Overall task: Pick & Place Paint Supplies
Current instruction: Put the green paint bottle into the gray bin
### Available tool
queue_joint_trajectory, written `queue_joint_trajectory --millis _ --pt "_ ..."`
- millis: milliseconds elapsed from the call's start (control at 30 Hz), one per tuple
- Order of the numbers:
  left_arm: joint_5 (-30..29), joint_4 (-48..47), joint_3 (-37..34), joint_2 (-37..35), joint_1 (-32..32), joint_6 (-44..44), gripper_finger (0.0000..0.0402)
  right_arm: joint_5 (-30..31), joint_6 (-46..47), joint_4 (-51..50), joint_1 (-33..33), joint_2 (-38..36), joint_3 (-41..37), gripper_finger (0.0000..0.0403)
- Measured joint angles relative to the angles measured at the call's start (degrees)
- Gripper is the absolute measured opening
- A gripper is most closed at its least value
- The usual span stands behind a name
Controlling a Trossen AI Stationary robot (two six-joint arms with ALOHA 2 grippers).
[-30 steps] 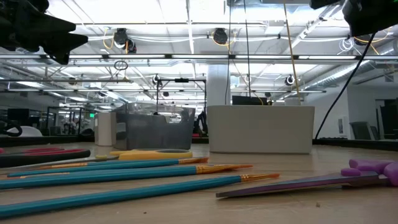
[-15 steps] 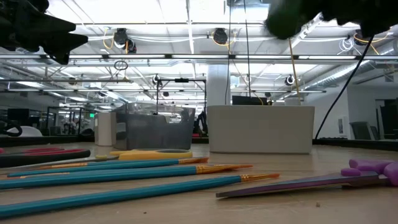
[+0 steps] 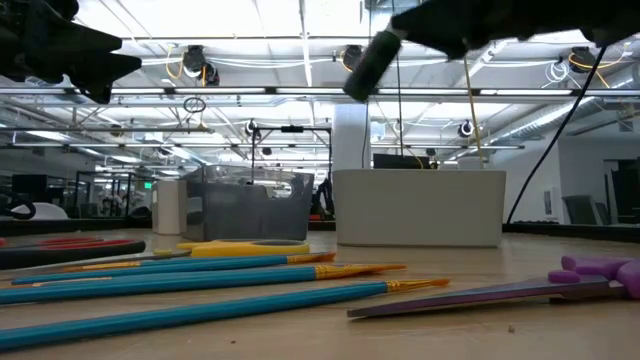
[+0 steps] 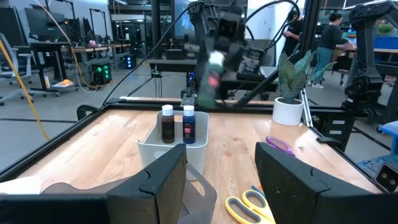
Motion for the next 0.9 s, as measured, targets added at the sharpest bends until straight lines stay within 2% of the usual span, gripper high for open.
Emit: queue_joint_trajectory --millis 100,167,267,367,467,567,900 --pt "0.00 0.00 0.00 -0.02 -0.01 0.01 0.0200 -0.34 -4.28 -3.14 -2.76 -0.01 4.12 0.0105" --pt "0.00 0.00 0.00 0.00 0.01 0.01 0.0200 -1.78 -4.92 -11.30 -5.73 -0.01 8.76 0.0105" --pt "0.00 0.00 0.00 -0.02 -0.01 0.01 0.0200 -9.75 -1.28 -26.84 -12.27 1.12 15.38 0.0105" --pt "0.00 0.00 0.00 0.00 0.01 -0.01 0.0200 -19.37 2.46 -35.35 -18.44 2.57 17.32 0.0105" --pt "-0.02 0.00 0.00 -0.02 0.01 0.00 0.0200 -24.49 2.69 -35.85 -22.49 3.77 16.13 0.0105" --pt "0.00 0.00 0.00 -0.01 -0.01 0.01 0.0200 -25.75 2.71 -35.18 -24.19 5.38 14.17 0.0105" --pt "0.26 0.00 0.00 -0.02 0.02 -0.01 0.0200 -25.89 2.83 -31.84 -24.57 11.05 10.47 0.0105"
